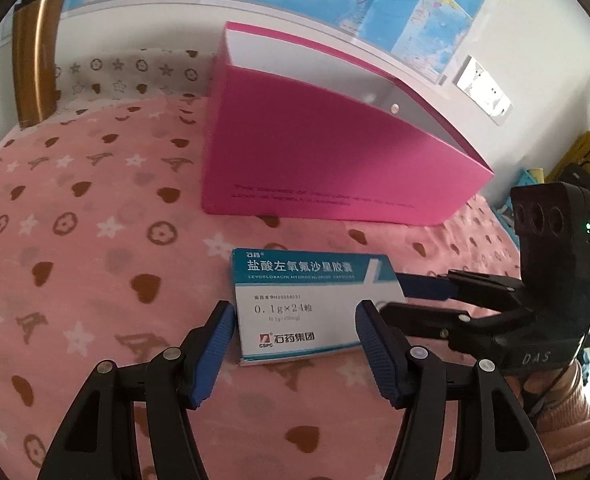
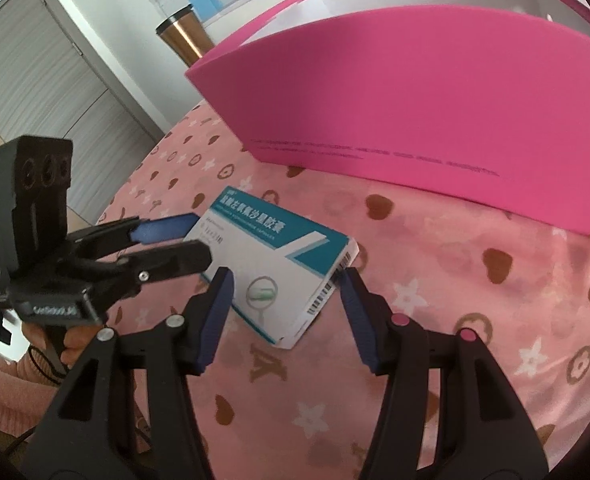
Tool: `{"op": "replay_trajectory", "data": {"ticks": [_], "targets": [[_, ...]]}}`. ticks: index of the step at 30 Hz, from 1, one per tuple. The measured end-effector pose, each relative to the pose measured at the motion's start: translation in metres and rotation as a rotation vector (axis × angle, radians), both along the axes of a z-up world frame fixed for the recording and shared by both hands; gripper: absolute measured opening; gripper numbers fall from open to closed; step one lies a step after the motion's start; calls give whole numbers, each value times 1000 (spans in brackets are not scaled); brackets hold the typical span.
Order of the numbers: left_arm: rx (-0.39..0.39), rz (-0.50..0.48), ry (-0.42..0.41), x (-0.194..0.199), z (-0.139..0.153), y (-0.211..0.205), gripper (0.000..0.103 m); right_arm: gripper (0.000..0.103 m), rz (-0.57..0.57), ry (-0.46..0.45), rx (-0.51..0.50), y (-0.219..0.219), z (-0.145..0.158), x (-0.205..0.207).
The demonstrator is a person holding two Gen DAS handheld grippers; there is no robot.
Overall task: Organize rigid objects
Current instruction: 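Move the right gripper to the white-and-teal medicine box and grasp it, then lift the medicine box with the right gripper over the magenta box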
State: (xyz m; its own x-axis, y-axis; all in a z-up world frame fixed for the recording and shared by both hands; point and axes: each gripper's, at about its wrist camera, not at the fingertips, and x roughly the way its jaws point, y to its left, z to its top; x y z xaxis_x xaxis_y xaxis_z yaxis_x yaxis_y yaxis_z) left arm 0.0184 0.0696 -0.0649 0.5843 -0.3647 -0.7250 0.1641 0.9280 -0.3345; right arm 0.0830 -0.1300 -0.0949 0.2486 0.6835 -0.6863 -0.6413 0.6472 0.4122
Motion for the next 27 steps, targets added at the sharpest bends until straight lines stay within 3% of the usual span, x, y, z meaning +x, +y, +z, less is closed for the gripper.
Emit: {"op": "replay_trajectory", "data": {"ticks": [11, 27], "targets": [[52, -8, 15, 2, -1, -18, 62, 57, -41, -10, -7, -10, 0, 0], [75, -19, -30, -5, 15, -32, 62, 55, -59, -46, -4, -22, 11, -6]]}}
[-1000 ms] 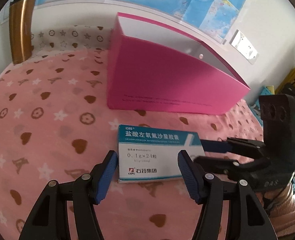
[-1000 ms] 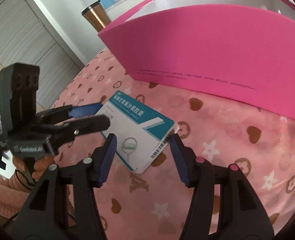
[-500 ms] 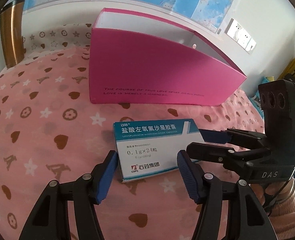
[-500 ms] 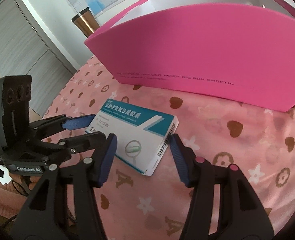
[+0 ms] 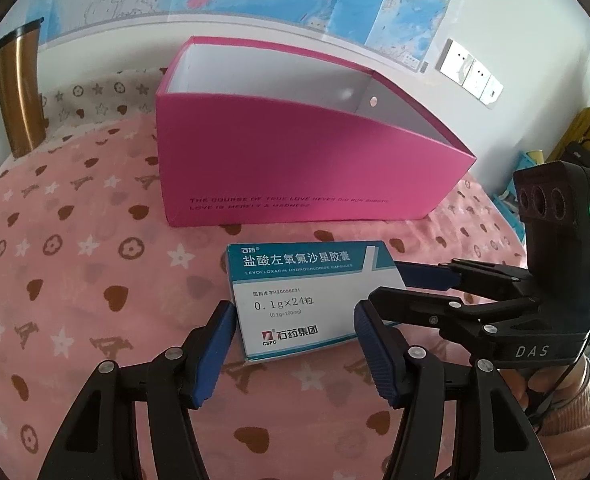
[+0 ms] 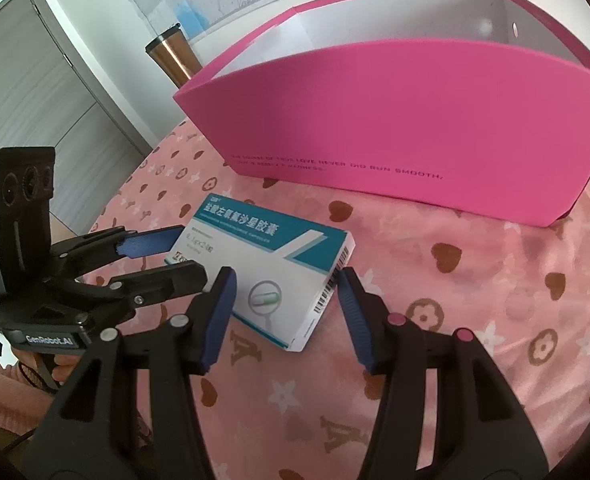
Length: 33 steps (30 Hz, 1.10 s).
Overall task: Organize rigid objects
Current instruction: 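Lift the medicine box with the right gripper over the magenta box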
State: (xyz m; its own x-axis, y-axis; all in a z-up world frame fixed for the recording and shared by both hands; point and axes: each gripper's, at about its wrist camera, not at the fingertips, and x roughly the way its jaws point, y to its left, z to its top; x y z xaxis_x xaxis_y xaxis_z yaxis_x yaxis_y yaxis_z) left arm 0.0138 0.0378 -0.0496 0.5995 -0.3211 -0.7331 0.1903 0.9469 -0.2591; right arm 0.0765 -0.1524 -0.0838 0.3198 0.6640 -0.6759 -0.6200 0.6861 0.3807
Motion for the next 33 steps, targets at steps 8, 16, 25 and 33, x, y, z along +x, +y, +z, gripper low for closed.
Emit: {"op": "replay_trajectory", "data": {"ticks": [8, 16, 25, 33], "targets": [[7, -8, -25, -3, 9, -6, 62, 55, -7, -22, 5, -5, 7, -4], [0, -14, -47, -4, 18, -8, 62, 55, -11, -49, 17, -11, 15, -7], [3, -16, -73, -4, 27, -10, 62, 55, -16, -81, 27, -15, 27, -10], [8, -20, -91, -2, 33, -12, 62, 55, -19, -98, 28, -17, 33, -10]]}}
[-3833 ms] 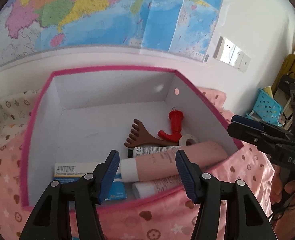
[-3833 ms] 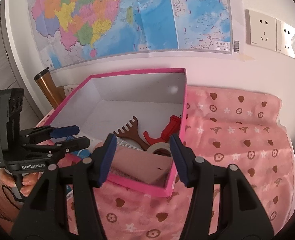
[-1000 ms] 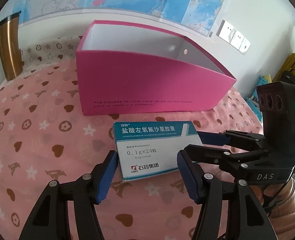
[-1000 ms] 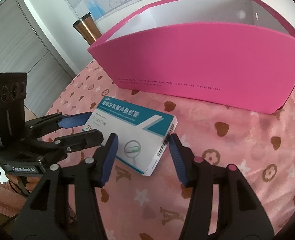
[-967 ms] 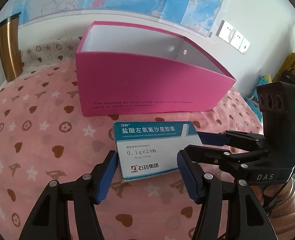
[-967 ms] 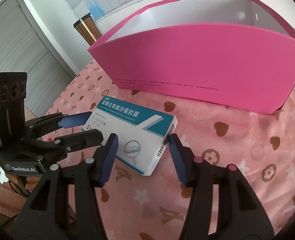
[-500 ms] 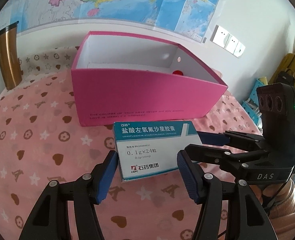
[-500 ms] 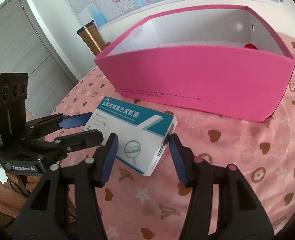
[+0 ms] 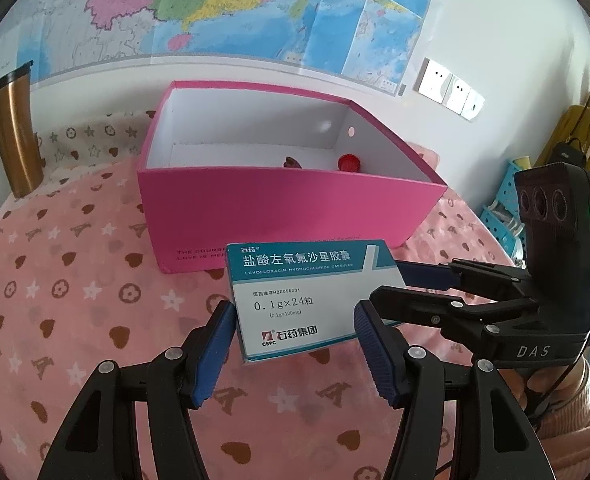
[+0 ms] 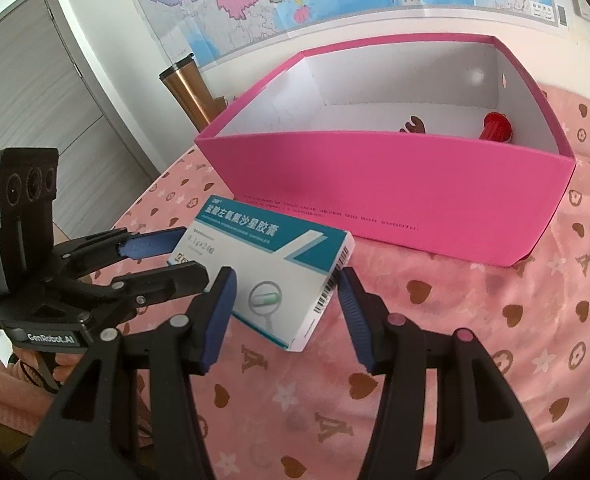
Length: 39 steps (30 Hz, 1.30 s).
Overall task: Organize rigid objects
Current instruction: 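Lift the medicine box with the right gripper over the magenta box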
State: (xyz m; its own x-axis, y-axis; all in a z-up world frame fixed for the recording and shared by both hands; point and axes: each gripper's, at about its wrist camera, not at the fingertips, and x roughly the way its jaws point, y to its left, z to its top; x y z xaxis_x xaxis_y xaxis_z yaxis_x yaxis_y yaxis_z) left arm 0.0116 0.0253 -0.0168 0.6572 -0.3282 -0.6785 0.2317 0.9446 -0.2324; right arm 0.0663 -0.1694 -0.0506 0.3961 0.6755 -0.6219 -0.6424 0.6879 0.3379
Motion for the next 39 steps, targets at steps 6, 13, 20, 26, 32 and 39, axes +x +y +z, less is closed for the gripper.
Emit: {"op": "replay_trajectory", "data": {"ticks": [6, 13, 20, 26, 32, 39], "targets": [[1, -1, -10, 0, 2, 0, 62, 55, -1, -8, 1, -1, 3, 0], [5, -4, -23, 0, 6, -1, 62, 55, -5, -18, 5, -3, 6, 0], [14, -11, -35, 1, 9, -3, 62, 55, -9, -29, 8, -5, 9, 1], [18, -15, -47, 1, 12, -5, 62, 55, -14, -37, 9, -6, 11, -1], [20, -17, -58, 1, 15, -6, 62, 56, -15, -44, 11, -7, 15, 0], [23, -19, -76, 1, 20, -7, 62, 56, -17, -55, 12, -8, 19, -1]]}}
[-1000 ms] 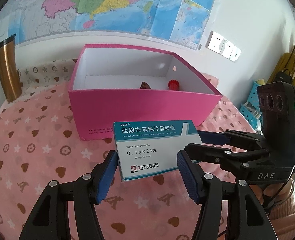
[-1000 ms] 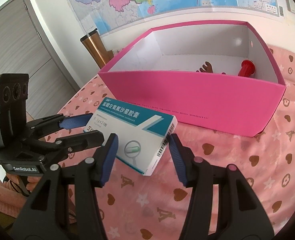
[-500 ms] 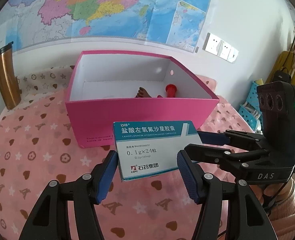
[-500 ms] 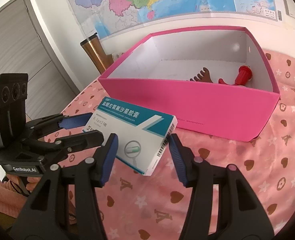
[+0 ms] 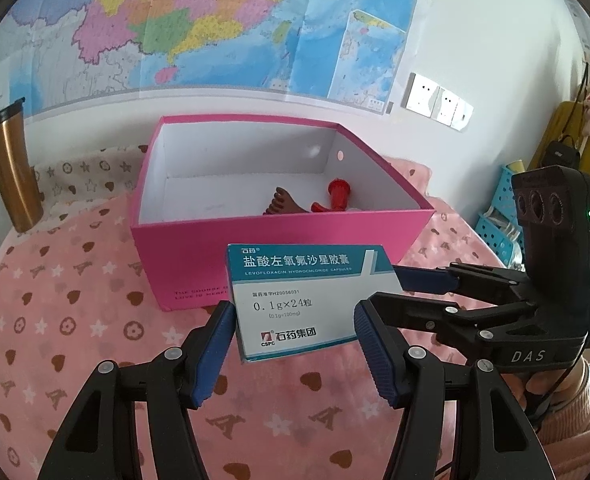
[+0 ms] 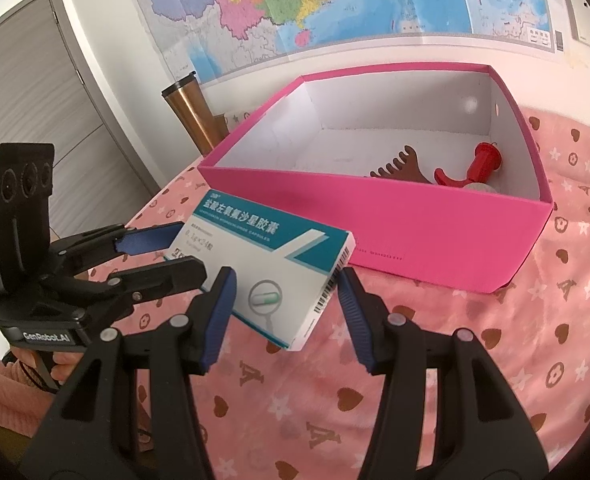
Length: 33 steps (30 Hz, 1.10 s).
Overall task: Organize rigid objects
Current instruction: 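Lift the medicine box with the right gripper over the magenta box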
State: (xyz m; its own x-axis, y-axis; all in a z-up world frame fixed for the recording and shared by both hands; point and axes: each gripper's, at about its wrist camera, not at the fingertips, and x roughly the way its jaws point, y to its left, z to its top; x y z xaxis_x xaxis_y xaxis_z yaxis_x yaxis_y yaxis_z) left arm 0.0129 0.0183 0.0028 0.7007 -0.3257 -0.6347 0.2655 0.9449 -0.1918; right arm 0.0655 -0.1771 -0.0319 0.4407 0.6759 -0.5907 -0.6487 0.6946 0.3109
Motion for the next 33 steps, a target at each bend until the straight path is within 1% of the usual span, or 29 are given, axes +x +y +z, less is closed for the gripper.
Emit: {"op": "replay_trajectory", "data": {"ticks": [33], "targets": [[12, -2, -40, 6, 10, -3, 62, 56, -10, -49, 4, -3, 13, 0]]}}
